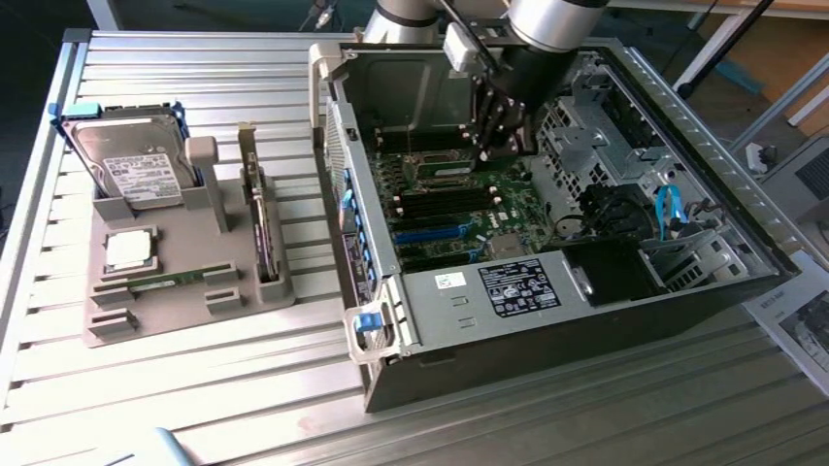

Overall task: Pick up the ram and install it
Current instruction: 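Insert the ram into the slot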

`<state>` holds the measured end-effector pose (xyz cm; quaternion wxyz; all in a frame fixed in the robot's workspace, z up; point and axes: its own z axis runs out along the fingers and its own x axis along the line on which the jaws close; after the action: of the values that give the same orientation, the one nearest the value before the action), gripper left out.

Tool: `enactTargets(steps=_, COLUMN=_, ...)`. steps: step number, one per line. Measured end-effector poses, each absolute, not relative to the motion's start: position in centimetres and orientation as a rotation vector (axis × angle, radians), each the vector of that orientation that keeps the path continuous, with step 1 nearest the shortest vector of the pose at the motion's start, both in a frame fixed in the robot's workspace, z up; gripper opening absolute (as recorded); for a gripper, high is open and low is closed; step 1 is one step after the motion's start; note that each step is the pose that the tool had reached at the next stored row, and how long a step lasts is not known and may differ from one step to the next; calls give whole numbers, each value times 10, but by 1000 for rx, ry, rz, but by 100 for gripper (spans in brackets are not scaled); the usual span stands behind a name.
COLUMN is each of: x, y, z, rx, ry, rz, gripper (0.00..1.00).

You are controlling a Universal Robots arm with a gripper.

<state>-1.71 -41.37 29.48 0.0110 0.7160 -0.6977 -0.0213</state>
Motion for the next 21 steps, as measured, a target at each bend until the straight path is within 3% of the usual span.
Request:
enactTargets(steps=16, x=-18, y=-413, z=244, rx=2229, ry=-2172, rz=-71, gripper=13)
enactTargets(steps=21, x=-18, y=-413, z=241, rx=2228, ry=-2172, rz=-71, gripper=13)
